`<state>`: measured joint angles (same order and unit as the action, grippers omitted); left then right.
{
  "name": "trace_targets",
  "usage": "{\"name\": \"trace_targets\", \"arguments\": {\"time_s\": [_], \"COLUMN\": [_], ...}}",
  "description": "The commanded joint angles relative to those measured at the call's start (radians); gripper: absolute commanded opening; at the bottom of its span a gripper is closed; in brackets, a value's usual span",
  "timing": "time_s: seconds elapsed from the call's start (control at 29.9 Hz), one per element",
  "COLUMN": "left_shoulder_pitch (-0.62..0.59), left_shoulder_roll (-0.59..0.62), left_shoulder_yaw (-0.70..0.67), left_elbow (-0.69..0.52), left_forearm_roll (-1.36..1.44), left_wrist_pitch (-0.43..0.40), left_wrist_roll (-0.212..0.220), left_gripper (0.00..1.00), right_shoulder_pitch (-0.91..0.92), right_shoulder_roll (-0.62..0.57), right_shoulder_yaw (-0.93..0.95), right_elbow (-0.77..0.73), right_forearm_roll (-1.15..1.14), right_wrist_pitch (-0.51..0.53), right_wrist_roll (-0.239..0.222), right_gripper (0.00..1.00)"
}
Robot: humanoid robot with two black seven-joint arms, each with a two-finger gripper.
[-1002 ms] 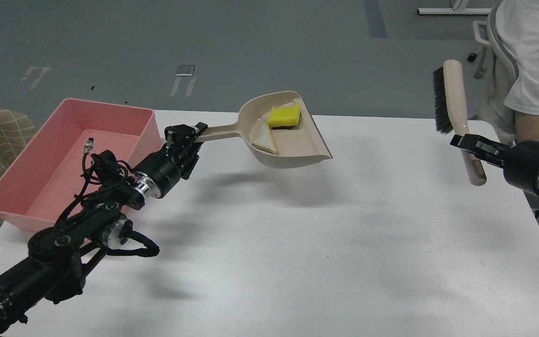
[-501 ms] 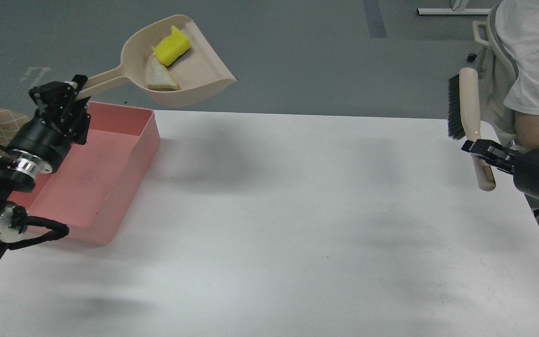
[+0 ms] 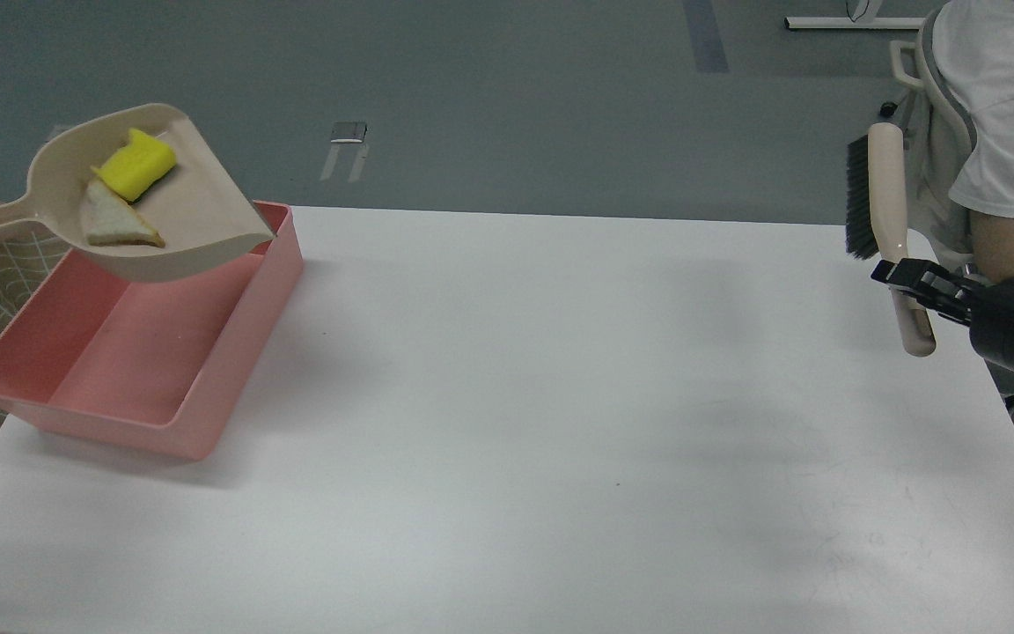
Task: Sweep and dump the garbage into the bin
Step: 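Tilt the dustpan to dump the sponge and stick into the bin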
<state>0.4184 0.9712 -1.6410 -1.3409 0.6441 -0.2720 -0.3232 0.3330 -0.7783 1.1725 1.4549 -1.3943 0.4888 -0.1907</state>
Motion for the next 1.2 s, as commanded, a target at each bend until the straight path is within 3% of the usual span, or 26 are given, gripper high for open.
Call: {"name": "trace_targets", "arguments": {"time_s": [0.0,0.33,0.47,0.63,0.9,1.17], "left_shoulder_pitch": [0.034,0.034,0.031,0.026,0.01,0.008], "left_shoulder_roll": [0.075,0.274,0.411,0.454,0.527,0.681], "left_shoulder_yaw": [-0.014,0.006,0.012,0.012,0.01,0.007], "left_elbow": [0.044,0.078,0.165,0.261,0.249,0.186], "left_forearm_roll": [0.005,0.065,0.065,0.072,0.192,0.198], "left_wrist_pitch": [-0.056,-0.113,-0.137,-0.191,-0.194,-0.211], "left_wrist_roll": [0.0,0.016,0.013,0.007,0.003,0.004], "left_gripper": [0.0,0.0,0.0,0.0,0.0,0.0], "right_shoulder_pitch": [0.0,-0.017,-0.019,-0.019,-0.02,-0.02], "right_shoulder_roll": [0.007,0.048,0.05,0.05,0.051,0.063], "right_shoulder_yaw": [0.004,0.01,0.033,0.036,0.045,0.052], "right_elbow": [-0.001,-0.013,-0.013,-0.015,-0.014,-0.011], "right_forearm_roll": [0.0,0.015,0.034,0.054,0.081,0.086], "right_wrist_pitch": [0.0,0.0,0.0,0.0,0.0,0.0], "right_wrist_roll": [0.01,0.056,0.06,0.08,0.082,0.082], "right_gripper": [0.04,0.04,0.04,0.04,0.04,0.04]}}
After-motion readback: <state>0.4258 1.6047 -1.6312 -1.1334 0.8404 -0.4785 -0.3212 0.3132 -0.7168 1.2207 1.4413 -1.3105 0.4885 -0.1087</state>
